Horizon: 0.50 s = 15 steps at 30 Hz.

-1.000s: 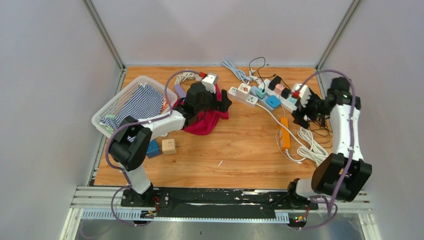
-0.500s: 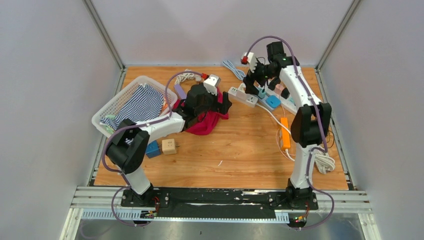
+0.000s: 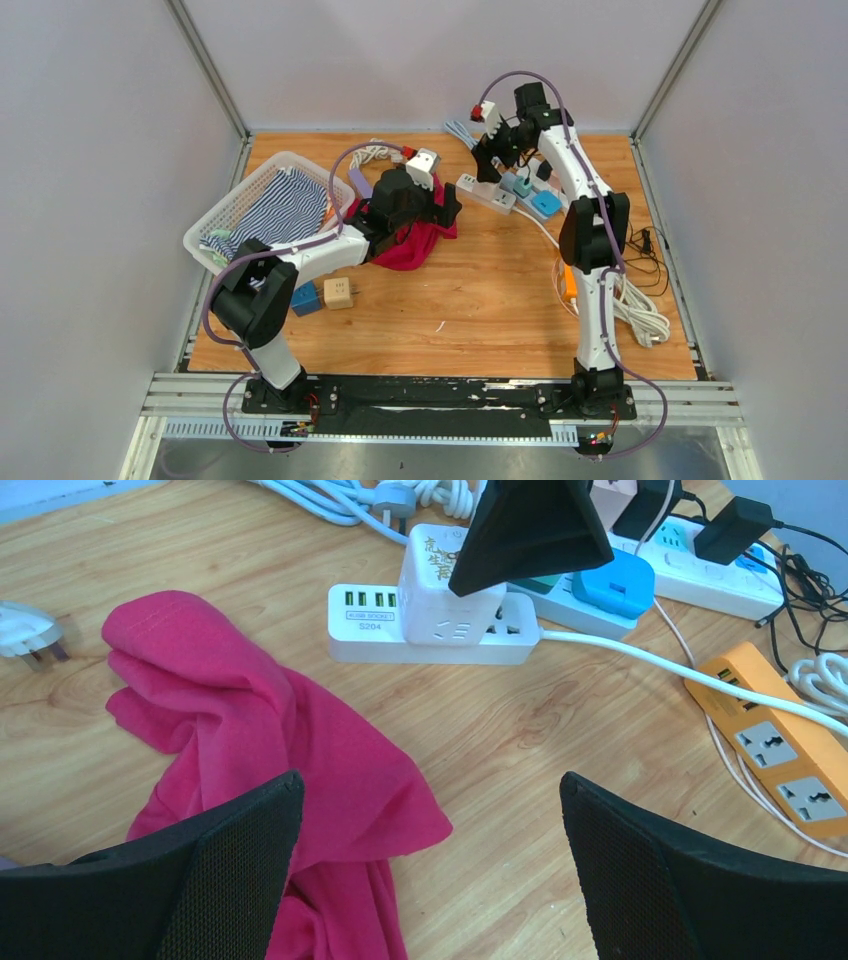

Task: Pull the plug off the socket
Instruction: Remove the plug from the socket.

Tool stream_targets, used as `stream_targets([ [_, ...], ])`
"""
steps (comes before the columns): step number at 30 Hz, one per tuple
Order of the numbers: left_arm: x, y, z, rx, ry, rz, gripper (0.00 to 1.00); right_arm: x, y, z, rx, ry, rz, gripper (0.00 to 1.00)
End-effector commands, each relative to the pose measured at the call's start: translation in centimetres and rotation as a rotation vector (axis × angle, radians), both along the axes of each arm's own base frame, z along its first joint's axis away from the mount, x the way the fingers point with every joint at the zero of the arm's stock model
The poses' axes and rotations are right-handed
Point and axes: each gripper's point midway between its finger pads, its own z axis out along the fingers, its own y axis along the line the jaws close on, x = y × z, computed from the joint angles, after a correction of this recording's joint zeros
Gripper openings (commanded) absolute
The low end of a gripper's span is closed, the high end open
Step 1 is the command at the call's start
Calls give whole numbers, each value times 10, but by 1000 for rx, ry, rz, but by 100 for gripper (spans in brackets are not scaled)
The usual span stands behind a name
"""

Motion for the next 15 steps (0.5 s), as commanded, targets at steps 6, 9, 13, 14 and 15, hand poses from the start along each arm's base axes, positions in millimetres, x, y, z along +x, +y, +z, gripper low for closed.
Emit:
stream_targets([
  [6,-1,-2,8,-3,-34,-7,100,-5,1,-38,-63,102,-36,100],
  [9,-1,-3,7,-6,-31,-12,100,-5,0,-47,-72,117,-36,100],
  [13,-1,-4,6,-8,-28,-17,100,-15,9,-55,-61,145,11,92],
  [14,-1,-4,7,-8,-29,-17,100,-18,11,-55,-58,146,29,89],
  [15,-1,-4,7,-10,-28,-19,100,-21,15,-55,-58,147,45,84],
])
